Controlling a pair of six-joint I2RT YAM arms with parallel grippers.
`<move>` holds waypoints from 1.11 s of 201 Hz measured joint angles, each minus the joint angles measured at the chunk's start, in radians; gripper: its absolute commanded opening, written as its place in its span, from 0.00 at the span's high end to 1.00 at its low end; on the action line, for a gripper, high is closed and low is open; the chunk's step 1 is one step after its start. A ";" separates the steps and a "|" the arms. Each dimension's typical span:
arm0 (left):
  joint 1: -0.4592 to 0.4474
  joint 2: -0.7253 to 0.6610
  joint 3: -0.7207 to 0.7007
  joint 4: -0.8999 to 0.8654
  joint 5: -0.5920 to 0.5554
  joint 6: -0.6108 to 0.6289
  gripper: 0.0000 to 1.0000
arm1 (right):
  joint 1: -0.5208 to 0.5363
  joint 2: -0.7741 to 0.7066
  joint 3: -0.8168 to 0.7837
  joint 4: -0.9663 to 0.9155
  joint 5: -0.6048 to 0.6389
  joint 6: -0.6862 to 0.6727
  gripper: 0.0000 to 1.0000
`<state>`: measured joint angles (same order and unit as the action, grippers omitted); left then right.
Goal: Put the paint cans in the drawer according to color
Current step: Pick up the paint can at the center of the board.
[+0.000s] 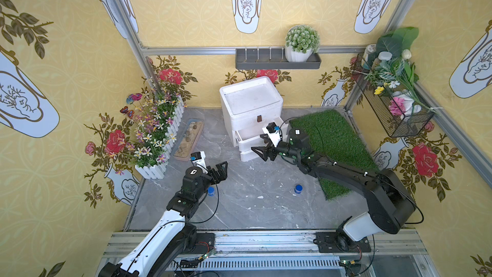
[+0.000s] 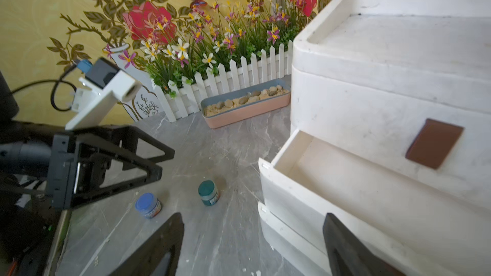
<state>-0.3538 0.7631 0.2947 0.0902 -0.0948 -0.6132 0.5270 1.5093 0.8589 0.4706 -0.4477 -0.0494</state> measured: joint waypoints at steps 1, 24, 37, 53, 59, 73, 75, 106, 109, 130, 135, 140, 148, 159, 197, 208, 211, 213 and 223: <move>0.000 0.005 0.006 -0.008 -0.002 0.003 0.06 | 0.000 -0.003 -0.005 0.001 0.000 0.000 0.17; -0.004 0.099 0.111 -0.135 -0.037 0.047 0.10 | -0.012 -0.080 -0.123 0.045 -0.014 0.027 0.17; -0.027 0.151 0.165 -0.209 -0.087 0.066 0.11 | -0.026 -0.124 -0.194 0.101 -0.021 0.056 0.17; -0.077 0.230 0.225 -0.295 -0.142 0.089 0.12 | -0.053 -0.179 -0.275 0.159 -0.015 0.105 0.17; -0.093 0.262 0.245 -0.320 -0.165 0.097 0.12 | -0.061 -0.194 -0.296 0.174 -0.014 0.118 0.17; -0.106 0.338 0.282 -0.367 -0.200 0.113 0.12 | -0.069 -0.233 -0.336 0.202 -0.015 0.142 0.17; -0.106 0.352 0.289 -0.375 -0.205 0.113 0.13 | -0.069 -0.238 -0.341 0.208 -0.015 0.145 0.17; -0.113 0.521 0.373 -0.428 -0.214 0.142 0.14 | -0.073 -0.280 -0.382 0.261 -0.018 0.183 0.17; -0.114 0.534 0.379 -0.430 -0.213 0.144 0.14 | -0.074 -0.280 -0.385 0.263 -0.018 0.182 0.17; -0.114 0.634 0.434 -0.436 -0.210 0.168 0.17 | -0.079 -0.281 -0.396 0.268 -0.020 0.187 0.17; -0.114 0.656 0.446 -0.436 -0.209 0.169 0.18 | -0.080 -0.281 -0.399 0.268 -0.023 0.188 0.17; -0.114 0.676 0.457 -0.436 -0.206 0.173 0.19 | -0.083 -0.281 -0.401 0.269 -0.024 0.190 0.17; -0.114 0.705 0.472 -0.435 -0.204 0.181 0.21 | -0.086 -0.281 -0.404 0.269 -0.026 0.195 0.17; -0.114 0.739 0.490 -0.436 -0.204 0.190 0.24 | -0.089 -0.282 -0.406 0.269 -0.030 0.202 0.17; -0.113 0.777 0.509 -0.439 -0.205 0.199 0.31 | -0.101 -0.287 -0.419 0.274 -0.039 0.203 0.18; -0.111 0.786 0.515 -0.443 -0.205 0.207 0.34 | -0.104 -0.286 -0.422 0.282 -0.040 0.203 0.18; -0.110 0.789 0.516 -0.443 -0.205 0.208 0.34 | -0.105 -0.286 -0.423 0.284 -0.040 0.203 0.18; -0.109 0.790 0.517 -0.444 -0.205 0.208 0.34 | -0.105 -0.286 -0.423 0.285 -0.040 0.203 0.18; -0.106 0.801 0.523 -0.446 -0.204 0.209 0.35 | -0.107 -0.286 -0.425 0.290 -0.041 0.203 0.18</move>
<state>-0.4603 1.5639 0.8181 -0.3561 -0.2993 -0.4046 0.4198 1.2228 0.4335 0.7609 -0.4889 0.1539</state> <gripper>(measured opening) 0.654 0.824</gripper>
